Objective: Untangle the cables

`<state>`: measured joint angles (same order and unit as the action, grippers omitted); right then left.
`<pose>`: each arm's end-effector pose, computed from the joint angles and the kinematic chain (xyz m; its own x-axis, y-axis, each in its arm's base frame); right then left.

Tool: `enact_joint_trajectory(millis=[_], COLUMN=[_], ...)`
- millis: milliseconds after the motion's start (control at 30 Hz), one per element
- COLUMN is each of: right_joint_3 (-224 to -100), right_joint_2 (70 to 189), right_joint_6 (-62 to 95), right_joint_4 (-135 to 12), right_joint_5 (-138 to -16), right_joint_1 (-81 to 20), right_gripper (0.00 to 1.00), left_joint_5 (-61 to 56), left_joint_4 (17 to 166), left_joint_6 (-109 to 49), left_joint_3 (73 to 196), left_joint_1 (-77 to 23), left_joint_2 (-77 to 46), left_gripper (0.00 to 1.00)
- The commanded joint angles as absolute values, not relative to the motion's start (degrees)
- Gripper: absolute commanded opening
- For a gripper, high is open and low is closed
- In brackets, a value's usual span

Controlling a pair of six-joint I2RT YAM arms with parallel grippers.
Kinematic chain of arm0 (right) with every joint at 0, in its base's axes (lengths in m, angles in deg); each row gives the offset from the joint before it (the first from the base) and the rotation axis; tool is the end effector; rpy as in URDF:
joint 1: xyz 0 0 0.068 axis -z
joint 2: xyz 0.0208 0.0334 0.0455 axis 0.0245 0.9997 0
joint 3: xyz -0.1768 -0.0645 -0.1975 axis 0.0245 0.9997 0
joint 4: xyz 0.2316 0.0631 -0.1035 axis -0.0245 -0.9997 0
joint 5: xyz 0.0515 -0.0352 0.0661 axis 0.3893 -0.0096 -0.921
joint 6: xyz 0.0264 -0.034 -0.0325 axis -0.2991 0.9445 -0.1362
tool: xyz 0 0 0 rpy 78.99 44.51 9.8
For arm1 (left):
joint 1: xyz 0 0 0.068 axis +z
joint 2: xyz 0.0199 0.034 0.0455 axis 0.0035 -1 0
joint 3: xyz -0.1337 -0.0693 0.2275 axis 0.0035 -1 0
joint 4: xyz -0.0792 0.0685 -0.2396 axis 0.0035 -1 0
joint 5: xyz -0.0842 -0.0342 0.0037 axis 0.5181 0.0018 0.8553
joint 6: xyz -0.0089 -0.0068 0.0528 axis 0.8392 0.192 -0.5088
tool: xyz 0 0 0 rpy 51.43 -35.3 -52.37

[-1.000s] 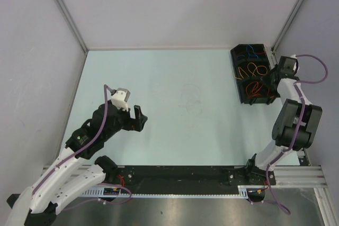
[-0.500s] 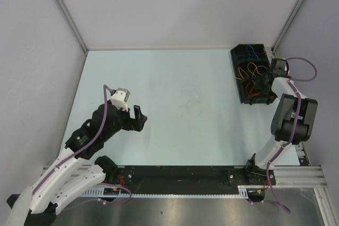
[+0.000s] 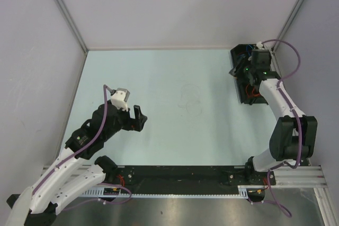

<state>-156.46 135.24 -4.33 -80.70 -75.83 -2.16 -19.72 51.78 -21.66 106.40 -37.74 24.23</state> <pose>0.3448 0.0083 0.2987 -0.5745 0.4541 -0.6810 0.1870 0.8828 0.4309 0.1092 -0.0771 0.3094 -0.5264 -0.0144 -0.8501 0.3383 0.9137 -0.2250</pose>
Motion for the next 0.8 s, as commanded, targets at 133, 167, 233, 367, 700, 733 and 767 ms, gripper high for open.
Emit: enact_joint_trajectory(millis=[133,167,233,367,700,733,767], right_joint_3=[-158.93,-159.28,-160.77,-162.88,-164.29,-164.29,-164.29], right_joint_2=[140.35,141.15,143.25,147.21,152.4,152.49,152.58], right_joint_6=[4.36,4.89,6.38,8.67,13.24,13.77,13.86], right_joint_4=[-79.98,-80.33,-81.55,-82.97,-83.94,-84.02,-84.11], right_joint_5=[-80.34,-80.08,-77.97,-75.24,-74.1,-74.45,-74.36], right_joint_1=[-13.69,-14.84,-17.65,-20.65,-24.78,-24.78,-25.05], right_gripper=[0.59,0.6,0.61,0.61,0.58,0.58,0.57], left_joint_5=[-19.34,-19.16,-19.07,-19.07,-18.99,-18.99,-18.99], left_joint_4=[53.08,53.17,53.17,53.08,53.17,53.17,53.17], left_joint_6=[-20.74,-20.74,-20.74,-20.82,-20.91,-20.91,-20.91], left_joint_3=[106.51,106.51,106.51,106.51,106.42,106.34,106.42], left_joint_1=[-37.64,-37.73,-37.73,-37.64,-37.64,-37.73,-37.73], left_joint_2=[24.72,24.63,24.89,25.16,25.33,25.25,25.24], left_gripper=[0.93,0.93,0.93,0.93,0.93,0.93,0.93])
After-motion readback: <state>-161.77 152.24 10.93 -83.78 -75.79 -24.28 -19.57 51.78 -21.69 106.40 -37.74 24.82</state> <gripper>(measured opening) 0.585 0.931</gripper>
